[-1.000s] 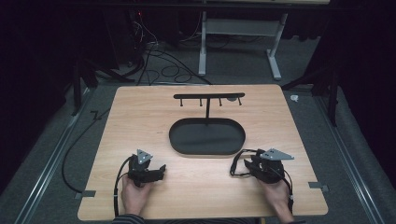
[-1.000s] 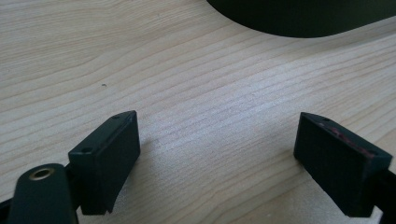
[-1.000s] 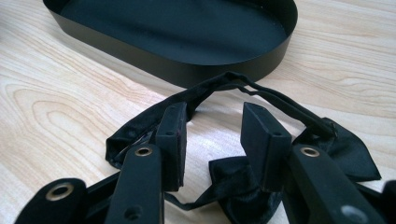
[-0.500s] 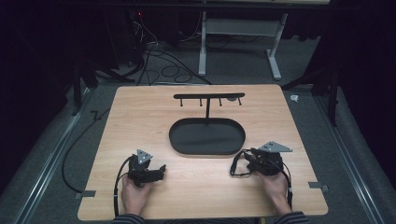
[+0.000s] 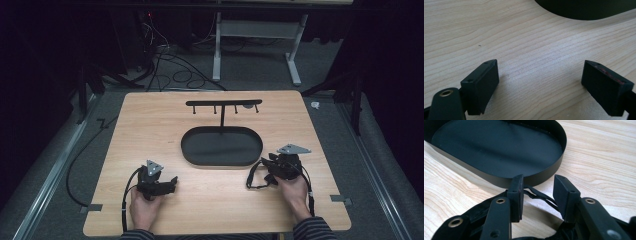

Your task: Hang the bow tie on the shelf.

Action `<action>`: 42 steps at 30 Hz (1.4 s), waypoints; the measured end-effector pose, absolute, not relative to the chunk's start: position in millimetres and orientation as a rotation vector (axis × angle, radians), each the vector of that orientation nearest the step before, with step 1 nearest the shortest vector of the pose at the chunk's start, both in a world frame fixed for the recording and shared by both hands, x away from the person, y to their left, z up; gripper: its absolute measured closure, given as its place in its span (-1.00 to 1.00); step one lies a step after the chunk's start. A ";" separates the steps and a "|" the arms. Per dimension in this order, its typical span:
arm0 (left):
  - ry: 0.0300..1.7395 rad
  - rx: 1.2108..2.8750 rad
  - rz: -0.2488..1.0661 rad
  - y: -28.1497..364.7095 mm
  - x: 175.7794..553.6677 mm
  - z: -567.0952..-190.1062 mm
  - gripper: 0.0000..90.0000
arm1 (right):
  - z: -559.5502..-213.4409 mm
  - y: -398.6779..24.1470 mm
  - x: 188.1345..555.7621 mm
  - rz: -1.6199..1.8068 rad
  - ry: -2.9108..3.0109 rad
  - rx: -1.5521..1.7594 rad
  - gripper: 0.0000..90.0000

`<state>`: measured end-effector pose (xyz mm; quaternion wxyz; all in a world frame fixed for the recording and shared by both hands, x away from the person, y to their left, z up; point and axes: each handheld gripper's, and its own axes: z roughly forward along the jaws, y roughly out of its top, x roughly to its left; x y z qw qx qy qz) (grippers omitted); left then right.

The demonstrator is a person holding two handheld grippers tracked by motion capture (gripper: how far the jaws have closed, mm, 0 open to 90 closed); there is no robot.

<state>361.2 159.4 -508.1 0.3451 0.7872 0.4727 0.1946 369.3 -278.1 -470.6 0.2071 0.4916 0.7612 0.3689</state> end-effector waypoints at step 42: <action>1.227 2.044 0.505 159.4 361.1 -508.1 -0.67 | -484.6 -283.9 370.0 0.969 2.225 1.350 1.00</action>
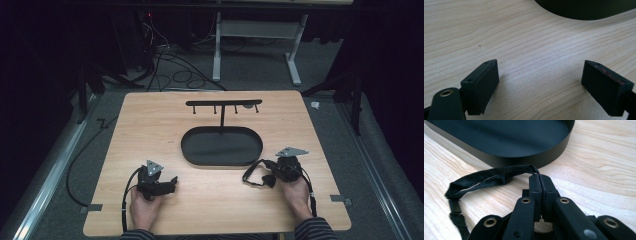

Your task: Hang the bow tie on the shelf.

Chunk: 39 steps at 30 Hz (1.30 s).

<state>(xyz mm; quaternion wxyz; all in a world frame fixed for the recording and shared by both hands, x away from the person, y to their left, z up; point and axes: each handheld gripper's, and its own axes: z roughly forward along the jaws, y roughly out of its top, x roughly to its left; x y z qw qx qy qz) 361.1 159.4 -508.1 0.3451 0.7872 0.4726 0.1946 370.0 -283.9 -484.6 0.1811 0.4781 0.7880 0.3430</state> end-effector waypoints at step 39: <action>1.227 2.043 0.505 159.5 361.1 -508.1 -0.67 | -419.4 -287.9 350.1 1.144 2.131 1.221 1.00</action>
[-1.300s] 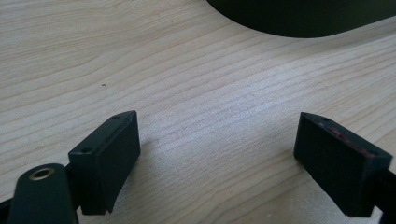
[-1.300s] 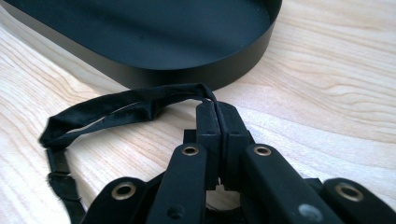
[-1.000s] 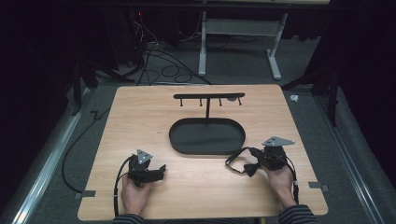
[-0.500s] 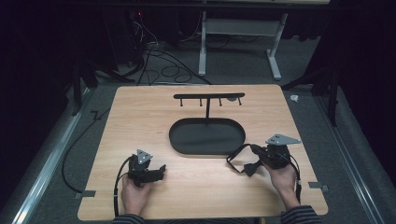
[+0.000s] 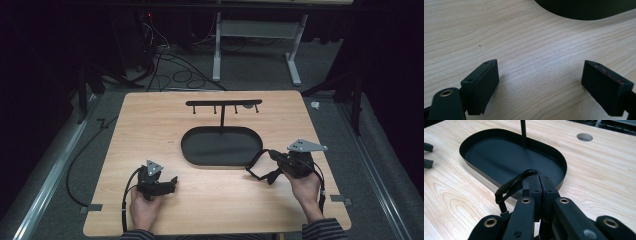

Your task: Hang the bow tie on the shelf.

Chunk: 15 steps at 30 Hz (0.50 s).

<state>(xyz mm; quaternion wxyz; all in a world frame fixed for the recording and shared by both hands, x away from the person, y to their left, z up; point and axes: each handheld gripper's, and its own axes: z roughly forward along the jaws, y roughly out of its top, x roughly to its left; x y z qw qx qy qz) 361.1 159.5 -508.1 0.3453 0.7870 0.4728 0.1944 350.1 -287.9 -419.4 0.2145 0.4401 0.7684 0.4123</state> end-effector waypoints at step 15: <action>1.228 2.041 0.505 159.4 361.1 -508.2 -0.67 | -402.2 -280.2 356.0 1.184 2.132 1.164 1.00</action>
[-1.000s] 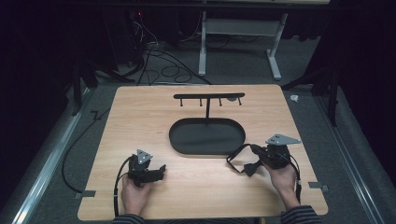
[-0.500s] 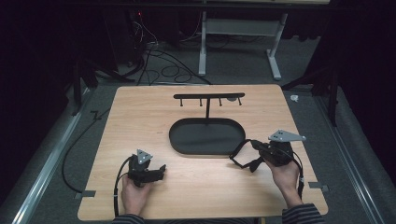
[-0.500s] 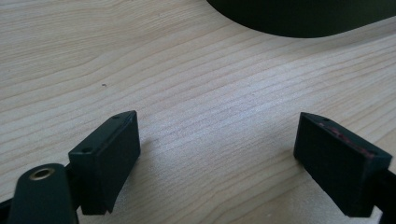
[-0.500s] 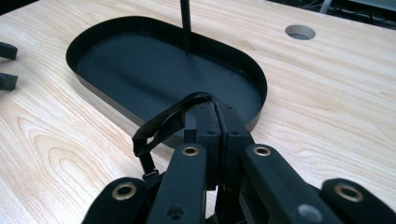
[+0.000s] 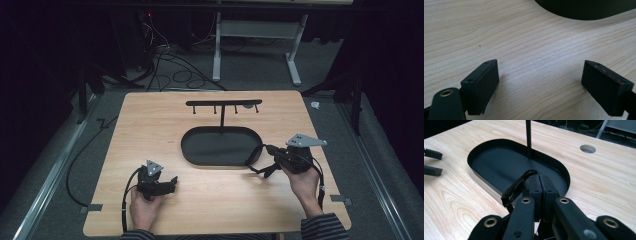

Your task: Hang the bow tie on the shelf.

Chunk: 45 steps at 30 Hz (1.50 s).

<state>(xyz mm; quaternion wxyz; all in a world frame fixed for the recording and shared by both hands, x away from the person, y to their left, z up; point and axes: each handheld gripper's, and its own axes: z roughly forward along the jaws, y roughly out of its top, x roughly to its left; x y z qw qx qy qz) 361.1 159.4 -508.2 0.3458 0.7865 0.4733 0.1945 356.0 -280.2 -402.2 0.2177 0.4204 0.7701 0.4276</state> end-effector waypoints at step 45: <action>1.228 2.041 0.505 159.3 361.1 -508.2 -0.67 | -373.7 -260.3 379.0 1.278 2.169 1.128 1.00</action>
